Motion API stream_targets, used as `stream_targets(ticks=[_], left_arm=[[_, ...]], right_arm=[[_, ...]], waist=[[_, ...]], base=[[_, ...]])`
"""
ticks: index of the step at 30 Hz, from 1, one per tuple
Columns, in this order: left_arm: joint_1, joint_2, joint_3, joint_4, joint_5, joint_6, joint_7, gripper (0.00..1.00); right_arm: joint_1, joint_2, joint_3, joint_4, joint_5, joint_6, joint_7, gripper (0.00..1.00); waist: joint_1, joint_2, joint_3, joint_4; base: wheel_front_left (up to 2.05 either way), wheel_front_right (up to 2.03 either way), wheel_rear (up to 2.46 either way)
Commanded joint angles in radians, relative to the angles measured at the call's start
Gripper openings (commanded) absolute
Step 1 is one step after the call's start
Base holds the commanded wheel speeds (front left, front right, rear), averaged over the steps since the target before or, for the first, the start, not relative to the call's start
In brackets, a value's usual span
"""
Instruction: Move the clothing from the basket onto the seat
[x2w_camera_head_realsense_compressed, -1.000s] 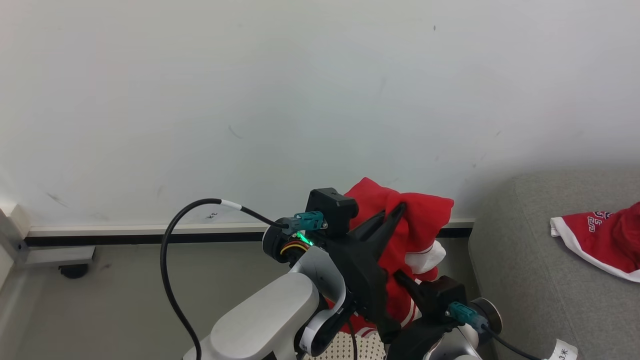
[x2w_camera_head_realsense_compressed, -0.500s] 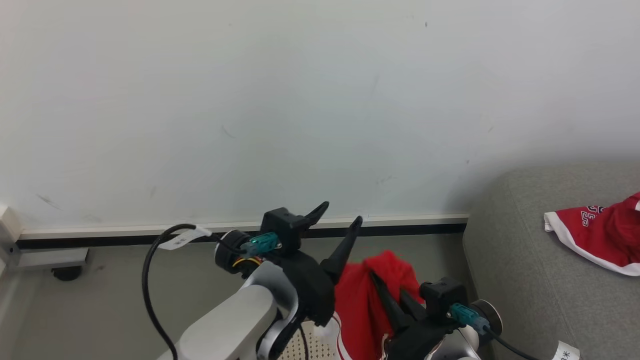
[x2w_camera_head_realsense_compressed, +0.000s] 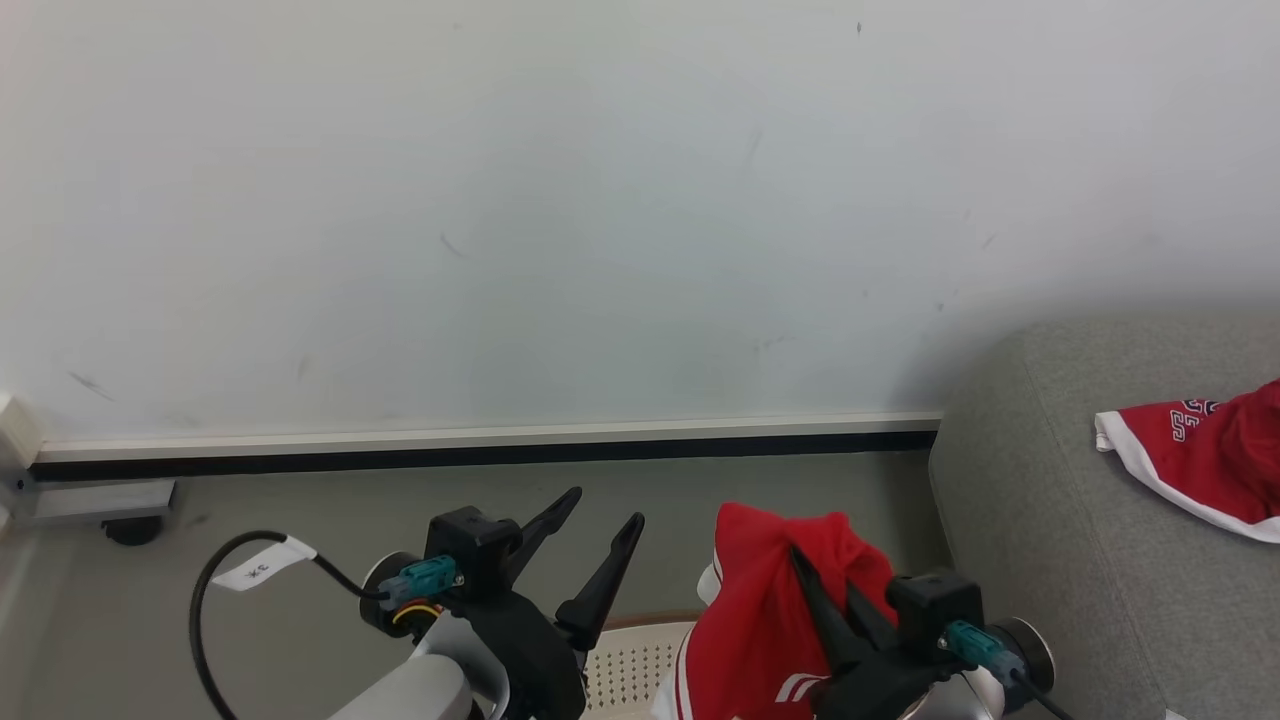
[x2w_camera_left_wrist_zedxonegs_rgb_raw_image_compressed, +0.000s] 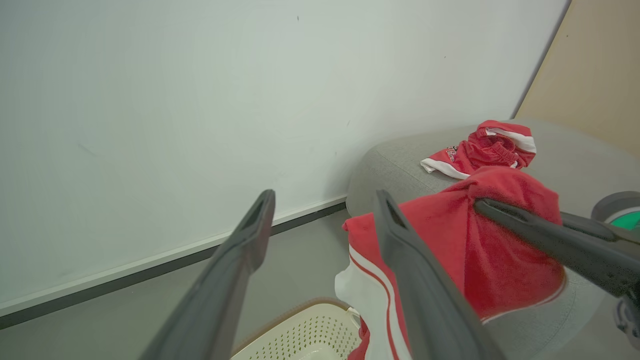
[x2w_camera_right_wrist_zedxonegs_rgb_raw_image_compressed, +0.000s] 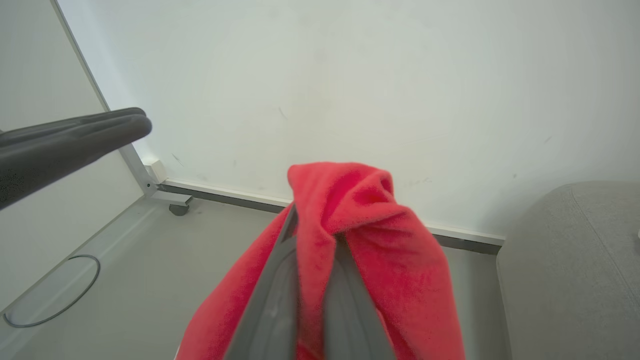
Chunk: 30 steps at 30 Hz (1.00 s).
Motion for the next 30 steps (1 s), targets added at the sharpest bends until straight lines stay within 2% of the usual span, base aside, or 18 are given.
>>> stream_targets(ticks=[1,13,21,30], left_arm=[[0.030,0.017,0.004,-0.012,-0.013,-0.009,-0.014,1.00],[0.087,0.038,0.014,-0.070,-0.018,0.023,-0.024,1.00],[0.103,0.037,0.018,-0.100,-0.017,0.038,-0.030,1.00],[0.103,0.033,0.010,-0.107,-0.002,0.044,-0.028,1.00]], right_arm=[[0.022,0.002,-0.014,-0.021,-0.012,0.000,0.006,0.00],[0.091,0.002,-0.126,-0.145,-0.050,0.000,0.039,0.00],[0.115,0.002,-0.133,-0.211,-0.069,0.000,0.074,0.00],[0.113,0.002,-0.124,-0.225,-0.064,0.000,0.083,0.00]], waist=[[0.0000,0.0000,0.003,-0.002],[0.0000,0.0000,0.023,-0.085],[0.0000,0.0000,0.048,-0.213],[0.0000,0.0000,0.077,-0.366]], base=[[0.00,0.00,0.00],[0.00,0.00,0.00],[0.00,0.00,0.00],[0.00,0.00,0.00]])
